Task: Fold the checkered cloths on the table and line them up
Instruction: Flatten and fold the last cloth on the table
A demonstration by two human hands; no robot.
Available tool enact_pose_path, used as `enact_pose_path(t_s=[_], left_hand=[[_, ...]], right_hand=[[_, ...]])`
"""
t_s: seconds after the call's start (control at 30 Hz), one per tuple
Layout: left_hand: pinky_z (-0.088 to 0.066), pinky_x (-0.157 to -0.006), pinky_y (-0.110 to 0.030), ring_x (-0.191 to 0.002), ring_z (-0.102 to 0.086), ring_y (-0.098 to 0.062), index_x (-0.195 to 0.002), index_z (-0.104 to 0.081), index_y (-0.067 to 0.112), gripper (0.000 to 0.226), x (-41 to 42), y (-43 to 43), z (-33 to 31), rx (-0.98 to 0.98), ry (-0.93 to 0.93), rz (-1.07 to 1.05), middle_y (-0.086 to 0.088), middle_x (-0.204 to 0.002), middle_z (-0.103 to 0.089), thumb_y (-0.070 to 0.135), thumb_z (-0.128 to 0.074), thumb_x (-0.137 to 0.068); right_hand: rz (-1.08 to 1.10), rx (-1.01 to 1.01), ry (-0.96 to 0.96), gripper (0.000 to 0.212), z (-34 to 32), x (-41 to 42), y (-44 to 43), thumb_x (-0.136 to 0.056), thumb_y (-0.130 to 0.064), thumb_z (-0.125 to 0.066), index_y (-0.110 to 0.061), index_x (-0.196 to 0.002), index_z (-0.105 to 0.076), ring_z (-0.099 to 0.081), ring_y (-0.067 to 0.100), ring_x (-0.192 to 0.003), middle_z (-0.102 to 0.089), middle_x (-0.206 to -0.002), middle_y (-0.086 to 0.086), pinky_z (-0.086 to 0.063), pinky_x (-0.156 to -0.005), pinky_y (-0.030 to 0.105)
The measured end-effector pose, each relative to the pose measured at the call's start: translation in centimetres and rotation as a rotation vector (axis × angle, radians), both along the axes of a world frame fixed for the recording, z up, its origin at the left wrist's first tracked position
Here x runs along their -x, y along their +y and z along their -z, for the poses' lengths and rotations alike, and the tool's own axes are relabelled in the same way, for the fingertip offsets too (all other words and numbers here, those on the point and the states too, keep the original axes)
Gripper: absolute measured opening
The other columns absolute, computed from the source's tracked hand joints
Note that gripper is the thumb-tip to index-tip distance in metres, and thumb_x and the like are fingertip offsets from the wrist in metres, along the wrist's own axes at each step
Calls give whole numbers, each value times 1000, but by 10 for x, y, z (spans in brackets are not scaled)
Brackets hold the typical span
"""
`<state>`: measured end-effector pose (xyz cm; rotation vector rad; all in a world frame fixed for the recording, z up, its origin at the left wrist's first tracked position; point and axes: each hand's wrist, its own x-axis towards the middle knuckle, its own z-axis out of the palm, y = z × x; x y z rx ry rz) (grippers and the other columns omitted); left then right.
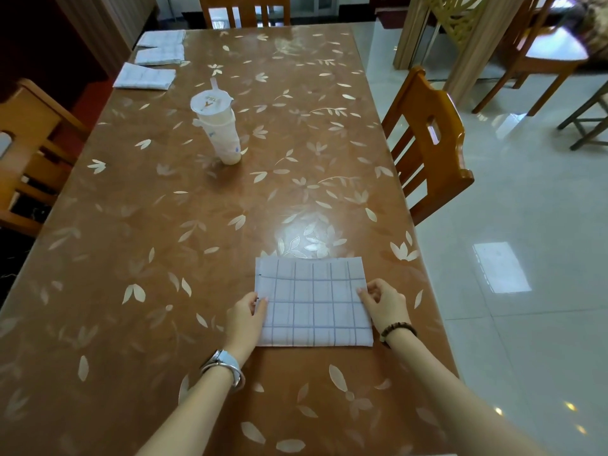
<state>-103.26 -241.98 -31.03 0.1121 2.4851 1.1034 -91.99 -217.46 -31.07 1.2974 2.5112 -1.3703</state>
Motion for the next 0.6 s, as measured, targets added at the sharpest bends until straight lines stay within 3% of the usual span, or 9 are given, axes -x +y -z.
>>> enact_pose_path(t_s=[0.17,0.3,0.43,0.6], left_hand=[[-24,-46,-17,-54,-43,-8,-62,-45,19,38,0,1,1,82,39,-48,7,-58,-50,24,-56,-98],[-30,-50,-19,-62,-55,-16,-75,-59,14,24,0,2,1,73,26,-107,0,-68,-64,27,-61,-95],[-33,-48,-12,-60,-54,-7,-90,-60,15,11,-4,4,-6,92,88,-179,-1,-67,-65,25,-64,-93],[-30,-48,-11,-63,-54,-8,-110,-50,16,25,-13,4,-6,196,153,-68,2,-81,-60,24,-65,-92]], right_hand=[[-43,-73,-87,19,-2,14,1,-92,-35,-59,-18,-85,-57,-56,12,-69,-59,-76,-4,-42,-58,22],[-33,-112,-128,20,-2,18,0,-92,-34,-58,-19,-80,-54,-55,13,-66,-58,-73,-3,-39,-53,22],[-30,-115,-142,21,-2,20,0,-93,-35,-58,-20,-79,-52,-55,13,-65,-59,-72,-3,-40,-54,23],[-37,-108,-145,23,-1,21,0,-92,-36,-58,-26,-74,-48,-55,11,-66,-59,-73,-5,-42,-57,23]])
